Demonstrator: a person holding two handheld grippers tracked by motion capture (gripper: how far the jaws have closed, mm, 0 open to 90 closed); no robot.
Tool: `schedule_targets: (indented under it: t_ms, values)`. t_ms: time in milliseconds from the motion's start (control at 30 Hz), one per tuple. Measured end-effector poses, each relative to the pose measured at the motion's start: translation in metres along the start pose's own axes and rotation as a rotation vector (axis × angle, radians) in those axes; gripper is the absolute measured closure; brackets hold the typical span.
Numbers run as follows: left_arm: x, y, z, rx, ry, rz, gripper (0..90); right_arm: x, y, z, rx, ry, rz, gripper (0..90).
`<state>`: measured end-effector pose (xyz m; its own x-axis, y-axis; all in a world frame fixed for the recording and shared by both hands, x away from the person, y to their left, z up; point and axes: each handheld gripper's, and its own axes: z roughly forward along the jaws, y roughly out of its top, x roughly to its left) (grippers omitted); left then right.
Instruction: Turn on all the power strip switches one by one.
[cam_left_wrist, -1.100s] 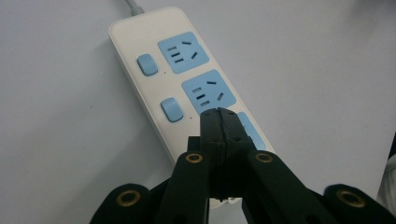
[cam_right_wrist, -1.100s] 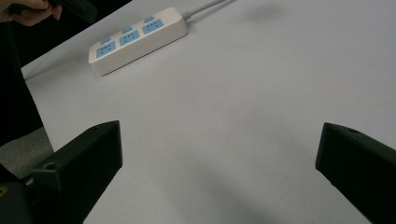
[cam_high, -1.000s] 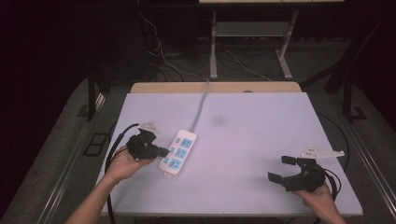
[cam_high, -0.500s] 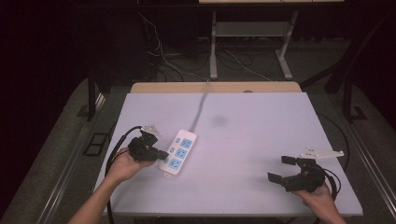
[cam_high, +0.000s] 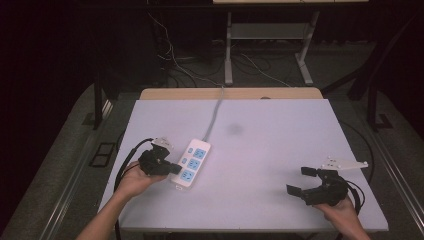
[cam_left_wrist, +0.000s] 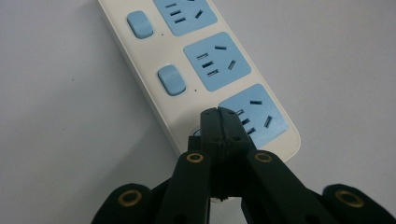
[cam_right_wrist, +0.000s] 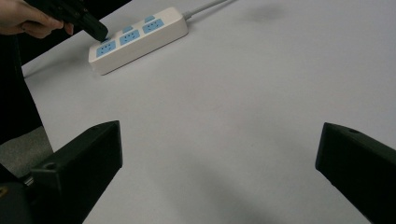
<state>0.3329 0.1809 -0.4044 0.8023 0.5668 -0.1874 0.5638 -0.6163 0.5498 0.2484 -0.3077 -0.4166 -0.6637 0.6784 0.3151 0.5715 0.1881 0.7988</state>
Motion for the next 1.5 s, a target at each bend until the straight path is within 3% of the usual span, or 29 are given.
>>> schedule_targets:
  t_ms: [467,700,800,1000,1100,1267,1500]
  values:
    - [0.009,-0.003,-0.001,0.018,-0.05,-0.051,90.0,0.0,0.001,-0.002,-0.013,0.001,-0.004,0.6]
    - [0.014,-0.003,-0.001,0.022,-0.08,-0.1,90.0,0.0,0.001,-0.001,-0.009,-0.001,-0.006,0.6]
    - [0.014,-0.002,0.0,0.024,-0.08,-0.112,90.0,0.0,0.001,-0.001,-0.01,0.0,-0.006,0.6]
    - [0.013,0.007,0.001,0.094,-0.067,-0.13,90.0,0.0,0.002,-0.003,-0.021,0.004,-0.012,0.6]
    - [0.007,0.013,0.004,0.131,-0.031,-0.118,90.0,0.0,0.002,-0.003,-0.021,0.005,-0.016,0.6]
    - [0.009,0.013,0.004,0.125,-0.045,-0.124,90.0,0.001,0.002,-0.004,-0.024,0.005,-0.017,0.6]
    - [0.006,0.012,0.003,0.115,-0.023,-0.105,90.0,0.0,0.002,-0.003,-0.021,0.003,-0.013,0.6]
